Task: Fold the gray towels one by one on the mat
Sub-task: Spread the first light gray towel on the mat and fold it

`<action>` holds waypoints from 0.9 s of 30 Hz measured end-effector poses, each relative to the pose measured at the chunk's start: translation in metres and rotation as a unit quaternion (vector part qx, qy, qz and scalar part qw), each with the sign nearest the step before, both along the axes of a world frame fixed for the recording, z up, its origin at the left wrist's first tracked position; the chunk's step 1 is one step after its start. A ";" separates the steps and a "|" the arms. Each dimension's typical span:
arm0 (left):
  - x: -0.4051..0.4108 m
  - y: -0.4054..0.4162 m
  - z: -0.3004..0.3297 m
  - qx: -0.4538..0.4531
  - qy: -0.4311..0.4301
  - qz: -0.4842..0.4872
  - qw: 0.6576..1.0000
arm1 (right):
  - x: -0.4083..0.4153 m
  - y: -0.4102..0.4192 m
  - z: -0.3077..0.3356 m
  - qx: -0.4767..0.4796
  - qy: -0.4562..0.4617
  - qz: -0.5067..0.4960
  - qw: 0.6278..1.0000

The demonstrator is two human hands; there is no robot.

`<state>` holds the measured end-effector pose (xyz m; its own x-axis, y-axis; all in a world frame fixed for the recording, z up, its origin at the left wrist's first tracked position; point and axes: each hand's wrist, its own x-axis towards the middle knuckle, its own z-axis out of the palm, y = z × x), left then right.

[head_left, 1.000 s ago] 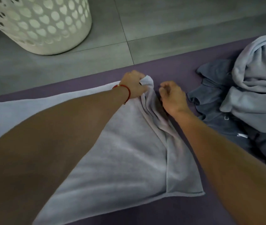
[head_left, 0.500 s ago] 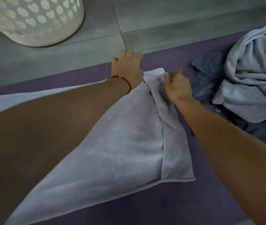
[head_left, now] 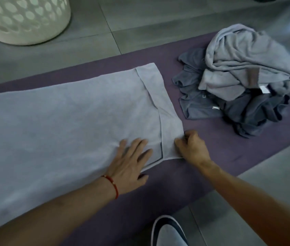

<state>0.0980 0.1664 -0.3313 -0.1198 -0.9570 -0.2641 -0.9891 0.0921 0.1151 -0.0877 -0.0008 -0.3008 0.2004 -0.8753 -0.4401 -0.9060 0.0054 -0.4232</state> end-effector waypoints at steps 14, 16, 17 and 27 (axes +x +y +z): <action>-0.023 0.033 0.011 -0.032 0.070 0.064 0.995 | -0.003 -0.015 0.020 -0.170 0.149 0.287 0.931; 0.013 0.066 0.021 -0.061 0.053 0.066 0.995 | 0.033 -0.007 0.037 -0.160 0.165 0.430 0.873; 0.036 0.085 0.026 -0.074 0.028 0.075 0.994 | 0.054 -0.004 0.045 -0.138 0.173 0.499 0.838; 0.207 0.296 0.065 -0.039 0.000 0.621 0.783 | 0.326 0.133 0.085 -0.048 0.152 0.740 0.654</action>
<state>0.3051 0.4625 -0.2659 0.9160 -0.3481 -0.1995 -0.3208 -0.9341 0.1568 0.2384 0.1320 -0.2156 0.7751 0.1511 -0.6135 0.0682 -0.9853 -0.1566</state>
